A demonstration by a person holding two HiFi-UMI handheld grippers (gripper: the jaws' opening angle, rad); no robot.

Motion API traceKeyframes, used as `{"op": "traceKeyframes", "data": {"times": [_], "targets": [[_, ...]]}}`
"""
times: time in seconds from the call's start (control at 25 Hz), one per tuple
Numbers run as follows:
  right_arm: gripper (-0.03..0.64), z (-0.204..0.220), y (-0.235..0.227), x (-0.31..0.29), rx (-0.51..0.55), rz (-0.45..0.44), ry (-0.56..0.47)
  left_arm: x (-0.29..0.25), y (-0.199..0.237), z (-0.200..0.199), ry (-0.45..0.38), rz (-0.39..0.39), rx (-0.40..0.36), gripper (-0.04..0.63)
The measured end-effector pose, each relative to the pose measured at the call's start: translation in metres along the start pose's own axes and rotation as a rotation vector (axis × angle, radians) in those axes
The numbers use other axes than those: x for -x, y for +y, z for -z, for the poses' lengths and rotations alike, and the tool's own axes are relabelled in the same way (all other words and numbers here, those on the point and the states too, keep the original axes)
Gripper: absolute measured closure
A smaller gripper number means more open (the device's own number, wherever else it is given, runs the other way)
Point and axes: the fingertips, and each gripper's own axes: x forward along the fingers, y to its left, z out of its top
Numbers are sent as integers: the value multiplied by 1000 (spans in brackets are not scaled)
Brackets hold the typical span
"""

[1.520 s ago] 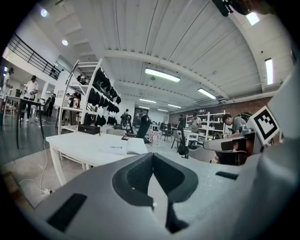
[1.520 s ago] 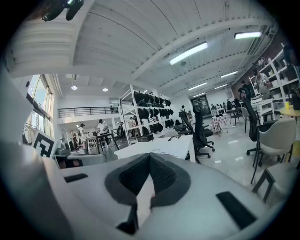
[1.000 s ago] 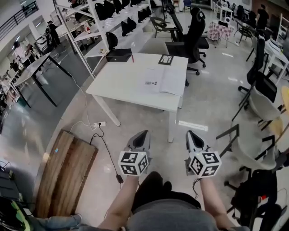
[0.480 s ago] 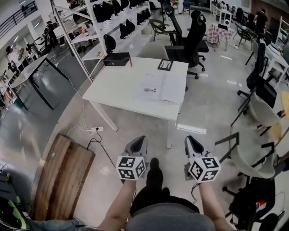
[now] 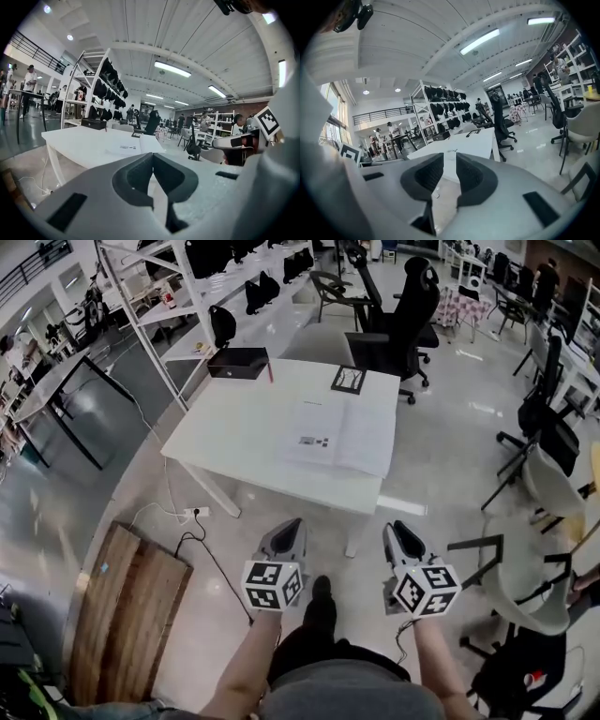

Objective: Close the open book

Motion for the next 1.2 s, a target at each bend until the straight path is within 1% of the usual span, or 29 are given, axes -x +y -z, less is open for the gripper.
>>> {"op": "traceKeyframes", "data": {"times": [0.16,0.48,0.72,0.92,1.2], "targets": [[526,-6,-6,-35,-12,14,19,-27,25,-6,18,5,16,589],[508,-22,-18,-103,-56,42,27,-81,69,-27,29,20,4,588],[505,-29,-28,-139,-72,80,37,-117,96,-34,45,47,7,588],[505,-28,-45,-152,-98,136,46,-141,104,-33,69,84,10,588],[500,-19,-77,-150,-170,216,60,-169,93,-26,110,153,-3,588]]}}
